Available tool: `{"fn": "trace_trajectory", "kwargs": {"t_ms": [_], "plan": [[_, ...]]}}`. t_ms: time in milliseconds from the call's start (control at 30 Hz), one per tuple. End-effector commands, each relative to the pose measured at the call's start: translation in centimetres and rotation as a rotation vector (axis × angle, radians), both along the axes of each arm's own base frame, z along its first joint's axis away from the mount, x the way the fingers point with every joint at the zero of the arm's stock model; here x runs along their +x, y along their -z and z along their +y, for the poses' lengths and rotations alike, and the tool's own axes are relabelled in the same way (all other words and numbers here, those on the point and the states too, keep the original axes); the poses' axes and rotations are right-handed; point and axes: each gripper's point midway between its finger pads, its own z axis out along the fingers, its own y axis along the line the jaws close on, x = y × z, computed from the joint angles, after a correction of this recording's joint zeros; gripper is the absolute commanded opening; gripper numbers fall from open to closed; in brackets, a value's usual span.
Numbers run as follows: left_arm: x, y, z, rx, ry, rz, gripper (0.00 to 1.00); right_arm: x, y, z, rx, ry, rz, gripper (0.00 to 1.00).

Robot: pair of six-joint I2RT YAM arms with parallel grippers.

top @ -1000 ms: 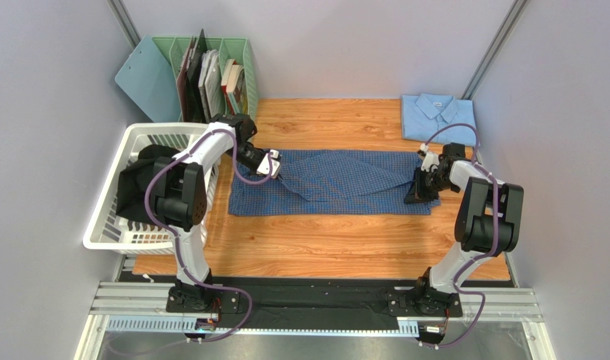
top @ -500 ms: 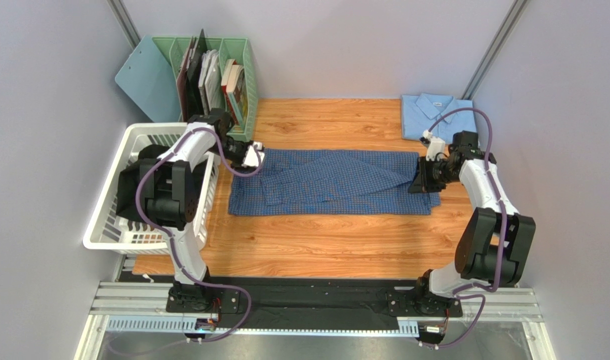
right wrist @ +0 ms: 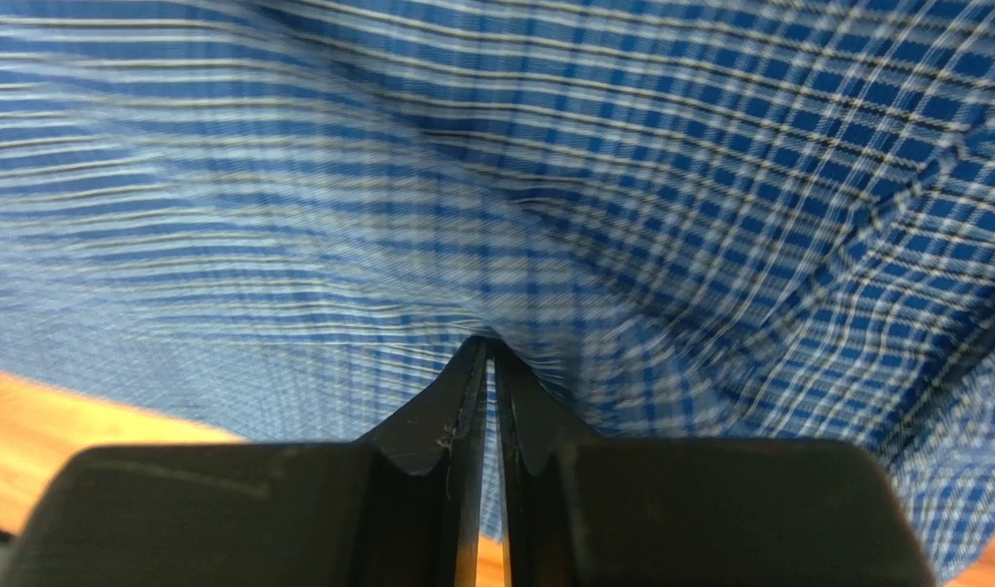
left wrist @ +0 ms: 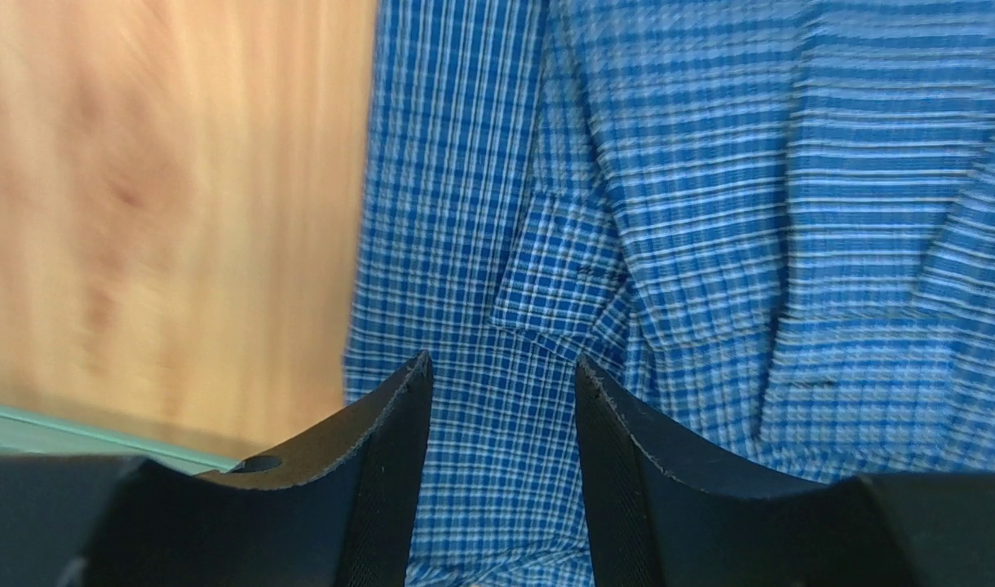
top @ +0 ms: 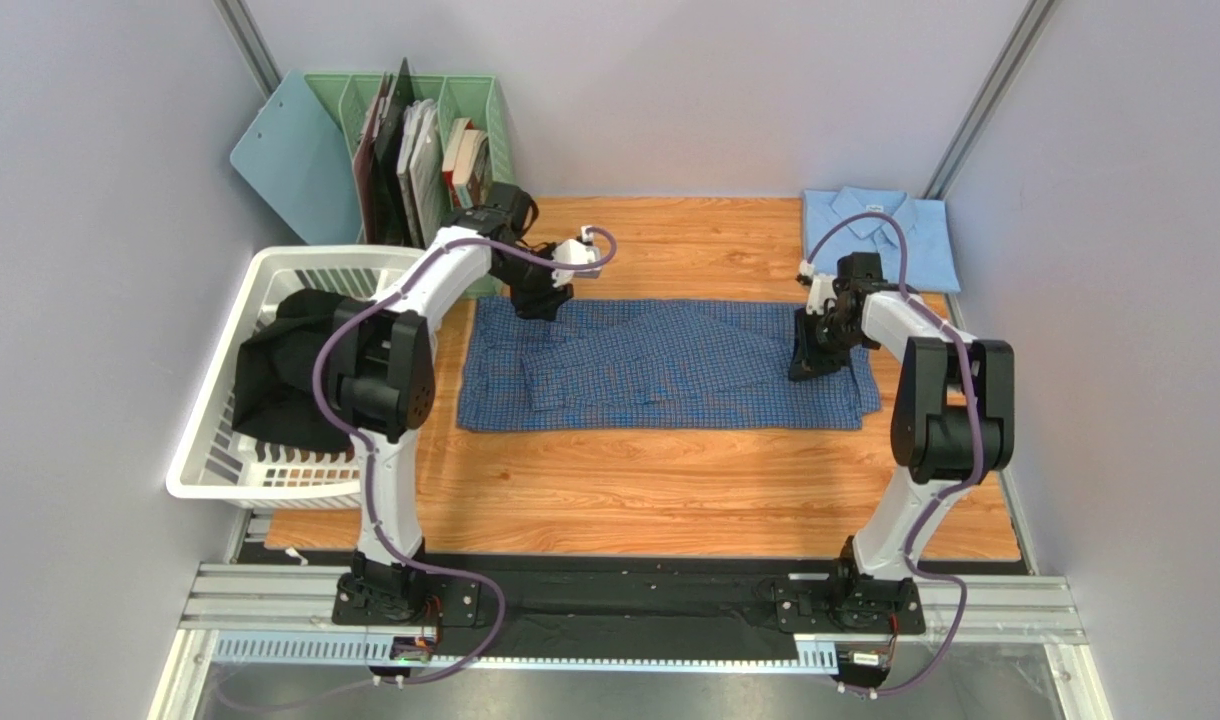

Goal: Fold and stack the long sleeve shirts
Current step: Fold the shirt

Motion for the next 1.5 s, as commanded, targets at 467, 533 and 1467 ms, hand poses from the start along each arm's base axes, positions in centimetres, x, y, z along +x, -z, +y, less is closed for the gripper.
{"fn": "trace_trajectory", "kwargs": {"t_ms": [467,533,1467], "plan": [[-13.0,8.1,7.2,0.526,-0.052,0.391,0.42,-0.5,2.8,-1.5,-0.176,-0.058,0.071,0.11],[-16.1,8.1,7.6,0.543,-0.032,0.428,0.42,-0.2,3.1,-1.5,-0.200,-0.075,0.075,0.11],[-19.8,-1.0,3.4,-0.023,-0.265,0.200,0.83,17.5,-11.2,16.6,-0.364,-0.450,-0.547,0.26]]}}
